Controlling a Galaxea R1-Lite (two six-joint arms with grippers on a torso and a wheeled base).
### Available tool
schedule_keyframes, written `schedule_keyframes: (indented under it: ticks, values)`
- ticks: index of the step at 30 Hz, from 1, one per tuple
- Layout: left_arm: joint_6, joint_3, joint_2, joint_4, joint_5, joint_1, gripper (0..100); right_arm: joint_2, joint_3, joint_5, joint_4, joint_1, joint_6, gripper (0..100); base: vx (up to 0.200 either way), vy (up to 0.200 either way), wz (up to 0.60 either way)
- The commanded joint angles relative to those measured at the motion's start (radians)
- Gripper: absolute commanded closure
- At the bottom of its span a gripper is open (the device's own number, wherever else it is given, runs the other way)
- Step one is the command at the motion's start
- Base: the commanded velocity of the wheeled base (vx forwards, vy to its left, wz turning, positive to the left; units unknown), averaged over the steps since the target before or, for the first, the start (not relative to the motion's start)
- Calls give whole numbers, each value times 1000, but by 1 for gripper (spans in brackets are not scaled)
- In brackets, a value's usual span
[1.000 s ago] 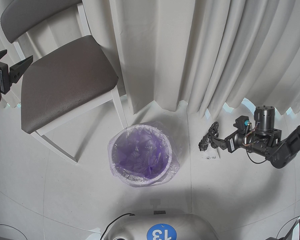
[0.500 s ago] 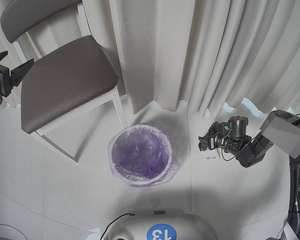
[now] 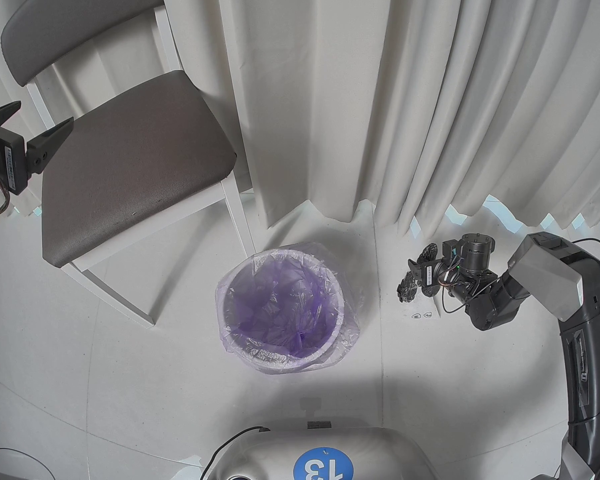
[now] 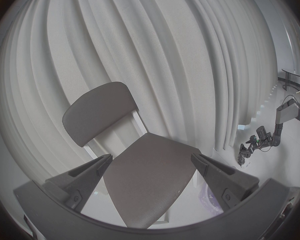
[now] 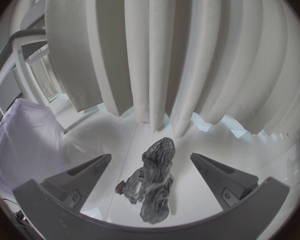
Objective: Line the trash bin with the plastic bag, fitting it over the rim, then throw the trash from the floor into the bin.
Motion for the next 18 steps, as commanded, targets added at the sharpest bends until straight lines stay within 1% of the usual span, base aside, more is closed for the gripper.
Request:
schedule_keyframes:
  ticks: [1, 9, 18]
  values:
    - [28, -14, 21, -13, 7, -41, 0, 125, -114, -30, -18, -9, 4, 0, 0, 0, 0]
    - [36, 7, 31, -36, 10, -41, 0, 211, -197, -47, -12, -9, 6, 0, 0, 0, 0]
    - [39, 21, 34, -37, 11, -41, 0, 239, -200, -57, 14, -3, 4, 0, 0, 0, 0]
